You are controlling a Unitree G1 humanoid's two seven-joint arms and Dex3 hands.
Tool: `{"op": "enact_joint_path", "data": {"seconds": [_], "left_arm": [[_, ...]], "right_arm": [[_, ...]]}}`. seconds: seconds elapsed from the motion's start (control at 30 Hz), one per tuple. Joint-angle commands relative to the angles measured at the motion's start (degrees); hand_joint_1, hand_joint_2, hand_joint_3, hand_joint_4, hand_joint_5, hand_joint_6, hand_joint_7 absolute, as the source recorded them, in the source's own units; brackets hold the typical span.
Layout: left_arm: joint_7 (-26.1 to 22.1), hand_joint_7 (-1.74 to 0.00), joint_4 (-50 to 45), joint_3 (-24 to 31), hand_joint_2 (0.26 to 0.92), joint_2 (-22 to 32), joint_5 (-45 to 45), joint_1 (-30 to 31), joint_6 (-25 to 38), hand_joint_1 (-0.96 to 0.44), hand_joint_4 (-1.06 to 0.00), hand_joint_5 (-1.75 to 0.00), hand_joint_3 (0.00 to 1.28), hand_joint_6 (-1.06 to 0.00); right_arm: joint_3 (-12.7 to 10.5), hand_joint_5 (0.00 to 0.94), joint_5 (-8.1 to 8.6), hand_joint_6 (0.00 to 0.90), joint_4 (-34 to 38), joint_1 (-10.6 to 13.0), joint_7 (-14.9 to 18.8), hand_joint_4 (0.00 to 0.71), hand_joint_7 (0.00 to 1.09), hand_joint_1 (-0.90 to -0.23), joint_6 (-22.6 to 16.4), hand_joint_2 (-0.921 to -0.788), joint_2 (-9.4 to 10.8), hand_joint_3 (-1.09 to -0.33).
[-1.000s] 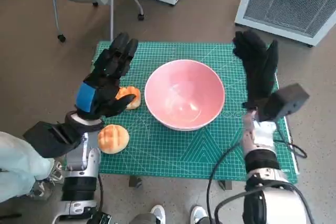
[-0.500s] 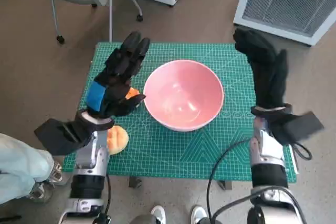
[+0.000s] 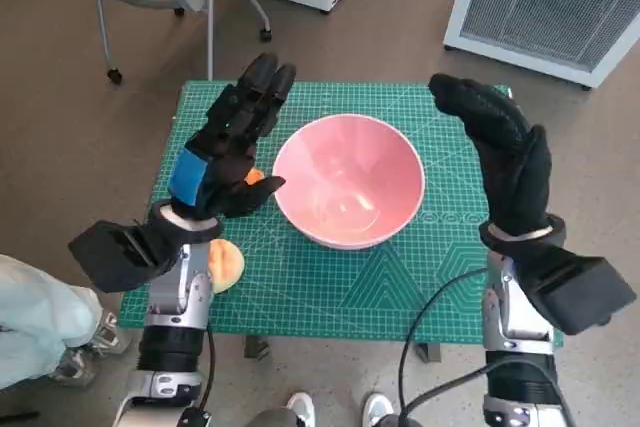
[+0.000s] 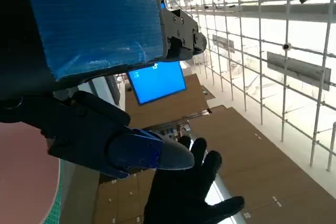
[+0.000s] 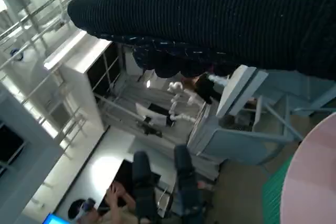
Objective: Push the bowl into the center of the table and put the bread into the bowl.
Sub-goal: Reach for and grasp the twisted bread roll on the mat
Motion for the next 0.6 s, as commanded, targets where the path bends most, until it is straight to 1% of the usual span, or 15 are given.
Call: {"op": "enact_joint_path", "data": {"seconds": [0.03, 0.2, 0.27, 0.37, 0.43, 0.53, 0.6], "left_arm": [[-1.0, 0.00, -0.7, 0.3, 0.921, 1.0, -0.4, -0.8, -0.8, -0.62, -0.13, -0.01, 0.20, -0.23], [-1.8, 0.00, -1.2, 1.2, 0.921, 3.0, -0.1, -0.7, -1.4, -0.62, -0.11, 0.00, 0.20, -0.22], [-1.9, 0.00, -0.4, 1.8, 0.921, 5.2, 1.3, -1.2, -2.5, -0.62, -0.09, 0.00, 0.19, -0.22], [-2.1, 0.00, 1.2, 2.4, 0.921, 9.6, 4.4, -2.3, -4.2, -0.62, -0.04, 0.00, 0.19, -0.19], [-2.2, 0.00, 1.9, 2.4, 0.921, 13.1, 7.2, -2.8, -5.2, -0.62, -0.02, 0.00, 0.15, -0.16], [-1.5, 0.00, 2.9, 2.1, 0.913, 17.9, 12.0, -3.6, -6.5, -0.60, 0.00, 0.00, 0.09, -0.13], [-1.4, 0.00, 3.2, 1.7, 0.897, 20.7, 14.3, -4.1, -5.6, -0.58, 0.00, 0.00, 0.06, -0.12]], "right_arm": [[0.4, 0.000, -0.29, 0.052, -0.8, 2.0, -0.1, 0.147, 0.48, -0.749, 1.1, -0.921, -0.7, -0.758], [0.6, 0.000, -0.05, 0.028, -1.1, 2.2, 0.2, 0.145, 0.53, -0.754, 1.3, -0.921, -0.9, -0.760], [0.7, 0.000, -0.04, 0.024, -1.3, 2.3, 0.2, 0.145, 0.53, -0.755, 1.4, -0.921, -0.8, -0.760], [1.0, 0.000, -0.11, 0.014, -1.6, 2.5, 0.3, 0.145, 0.54, -0.757, 1.6, -0.921, -0.8, -0.760], [1.2, 0.000, -0.29, 0.005, -1.8, 2.6, 0.3, 0.145, 0.54, -0.756, 1.5, -0.921, -0.8, -0.760], [1.6, 0.000, -0.52, 0.001, -1.9, 2.5, 0.3, 0.145, 0.54, -0.756, 1.5, -0.921, -0.8, -0.757], [1.7, 0.001, -0.67, 0.000, -2.0, 2.5, 0.3, 0.146, 0.53, -0.757, 1.6, -0.921, -0.9, -0.756]]}}
